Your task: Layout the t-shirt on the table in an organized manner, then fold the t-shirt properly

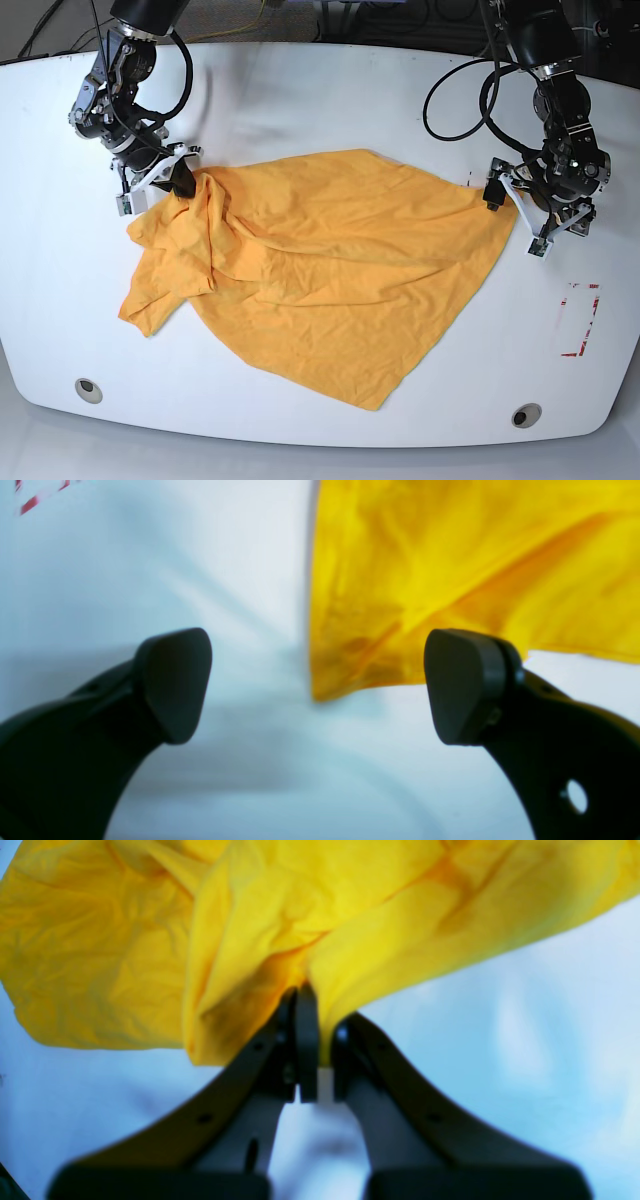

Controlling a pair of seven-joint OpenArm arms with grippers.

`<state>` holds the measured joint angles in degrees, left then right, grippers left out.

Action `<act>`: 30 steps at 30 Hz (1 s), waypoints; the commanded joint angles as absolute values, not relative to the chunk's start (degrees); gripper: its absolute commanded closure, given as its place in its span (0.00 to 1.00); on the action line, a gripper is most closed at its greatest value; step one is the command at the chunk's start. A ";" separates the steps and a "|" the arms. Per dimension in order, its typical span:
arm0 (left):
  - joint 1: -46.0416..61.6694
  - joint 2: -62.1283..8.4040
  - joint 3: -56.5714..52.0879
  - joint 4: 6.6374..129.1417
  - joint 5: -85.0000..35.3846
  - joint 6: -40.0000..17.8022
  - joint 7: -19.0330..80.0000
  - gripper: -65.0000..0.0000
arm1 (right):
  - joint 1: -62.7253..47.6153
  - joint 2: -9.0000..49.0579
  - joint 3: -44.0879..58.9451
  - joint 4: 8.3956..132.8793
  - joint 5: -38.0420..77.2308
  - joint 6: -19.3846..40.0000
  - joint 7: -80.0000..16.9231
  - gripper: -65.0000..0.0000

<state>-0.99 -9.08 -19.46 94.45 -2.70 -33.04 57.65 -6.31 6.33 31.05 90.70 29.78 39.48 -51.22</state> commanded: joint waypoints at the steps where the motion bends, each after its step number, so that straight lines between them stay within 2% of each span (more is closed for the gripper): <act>1: -1.98 -9.71 -19.47 94.99 -3.12 -32.75 57.10 0.00 | -5.76 6.99 31.16 91.74 30.64 40.00 -49.89 0.95; 15: -2.15 -9.63 -17.45 89.71 -3.21 -32.75 54.46 0.00 | -5.67 6.81 31.16 91.74 30.64 40.00 -49.89 0.95; 30: -2.15 -9.71 -13.14 85.93 -2.86 -32.66 53.05 0.22 | -5.67 6.73 31.16 91.74 30.64 40.00 -49.89 0.95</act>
<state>-1.69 -9.26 -13.13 85.65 -3.62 -32.64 52.84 -6.28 6.15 31.05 90.70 29.78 39.51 -51.22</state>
